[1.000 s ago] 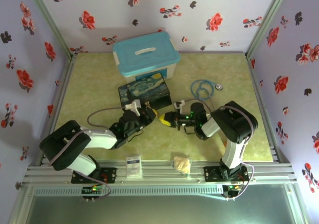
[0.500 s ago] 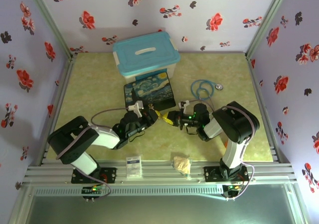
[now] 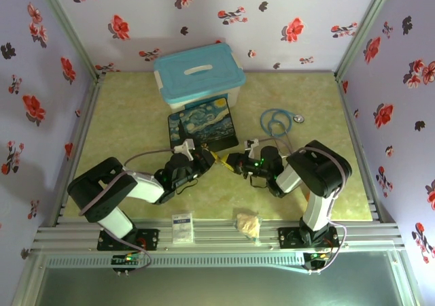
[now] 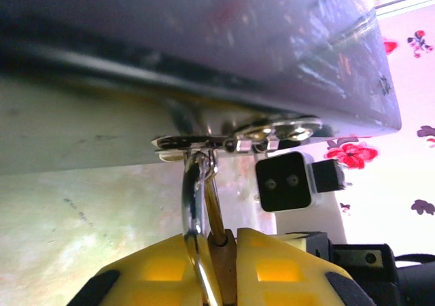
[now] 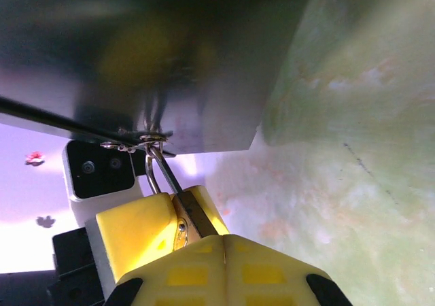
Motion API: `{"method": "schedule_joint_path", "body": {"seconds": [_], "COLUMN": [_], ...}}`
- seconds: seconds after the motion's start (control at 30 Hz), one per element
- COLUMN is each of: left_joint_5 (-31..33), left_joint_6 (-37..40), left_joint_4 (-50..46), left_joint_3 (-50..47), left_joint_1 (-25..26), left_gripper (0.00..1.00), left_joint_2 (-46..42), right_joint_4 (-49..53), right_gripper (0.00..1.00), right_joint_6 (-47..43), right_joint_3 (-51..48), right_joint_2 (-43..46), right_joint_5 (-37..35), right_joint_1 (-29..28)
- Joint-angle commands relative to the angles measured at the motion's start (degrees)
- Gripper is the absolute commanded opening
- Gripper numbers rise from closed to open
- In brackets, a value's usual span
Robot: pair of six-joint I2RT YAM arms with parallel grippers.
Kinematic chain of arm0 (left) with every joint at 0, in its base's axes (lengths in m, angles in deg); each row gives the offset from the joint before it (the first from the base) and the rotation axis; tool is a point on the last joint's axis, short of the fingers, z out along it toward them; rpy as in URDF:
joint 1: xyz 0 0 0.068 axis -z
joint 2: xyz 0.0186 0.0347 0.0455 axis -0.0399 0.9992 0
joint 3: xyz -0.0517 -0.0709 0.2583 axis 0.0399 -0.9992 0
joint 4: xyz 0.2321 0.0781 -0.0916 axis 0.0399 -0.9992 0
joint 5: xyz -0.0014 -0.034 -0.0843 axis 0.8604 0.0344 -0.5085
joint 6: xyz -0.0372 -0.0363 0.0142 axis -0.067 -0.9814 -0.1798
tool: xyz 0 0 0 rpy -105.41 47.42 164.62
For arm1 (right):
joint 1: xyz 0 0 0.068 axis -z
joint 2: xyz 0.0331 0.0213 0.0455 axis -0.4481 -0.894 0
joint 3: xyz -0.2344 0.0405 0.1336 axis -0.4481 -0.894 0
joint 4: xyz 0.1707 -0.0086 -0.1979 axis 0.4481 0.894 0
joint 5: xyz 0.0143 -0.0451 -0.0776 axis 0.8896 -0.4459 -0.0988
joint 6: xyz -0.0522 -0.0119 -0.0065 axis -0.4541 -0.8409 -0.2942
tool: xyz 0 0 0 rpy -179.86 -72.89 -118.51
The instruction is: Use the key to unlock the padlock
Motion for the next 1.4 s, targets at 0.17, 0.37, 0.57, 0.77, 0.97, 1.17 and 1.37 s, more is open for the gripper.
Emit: {"method": "schedule_joint_path", "body": {"seconds": [0.17,0.37,0.57,0.77,0.97,1.17,1.37], "left_joint_5": [-8.80,-7.10,-5.53,-3.75,-3.63,-4.27,-3.61], "left_joint_6": [-2.61,-1.84,0.00,6.78,10.39,9.81,11.77], "left_joint_4": [4.39,1.61,-2.95,-16.38,-20.04,-16.45,-16.00], "left_joint_3": [0.84,0.31,-0.88,1.16,2.34,2.66,3.99], "left_joint_1": [3.42,3.08,2.60,1.77,1.32,1.04,0.96], "left_gripper": [0.00,0.00,0.00,0.00,0.00,0.00,0.02], "left_joint_2": [-4.01,-6.89,-10.47,-13.22,-11.24,-6.16,-0.67], "right_joint_4": [-3.99,-3.95,-3.95,-2.72,5.31,10.31,32.02], "right_gripper": [0.00,0.30,0.30,0.19,0.28,0.31,0.33], "right_joint_6": [-6.09,-2.78,-3.14,-4.75,-7.99,-8.80,-15.73], "right_joint_3": [0.73,-0.13,-2.15,-1.70,-5.11,-6.84,-6.24], "right_joint_2": [3.43,4.49,5.40,2.89,2.84,4.59,15.89], "right_joint_5": [-10.47,-12.24,-13.24,-8.25,-10.57,-10.97,-15.15], "right_joint_1": [-2.62,-3.65,-2.99,-1.85,-1.21,2.93,2.42]}}
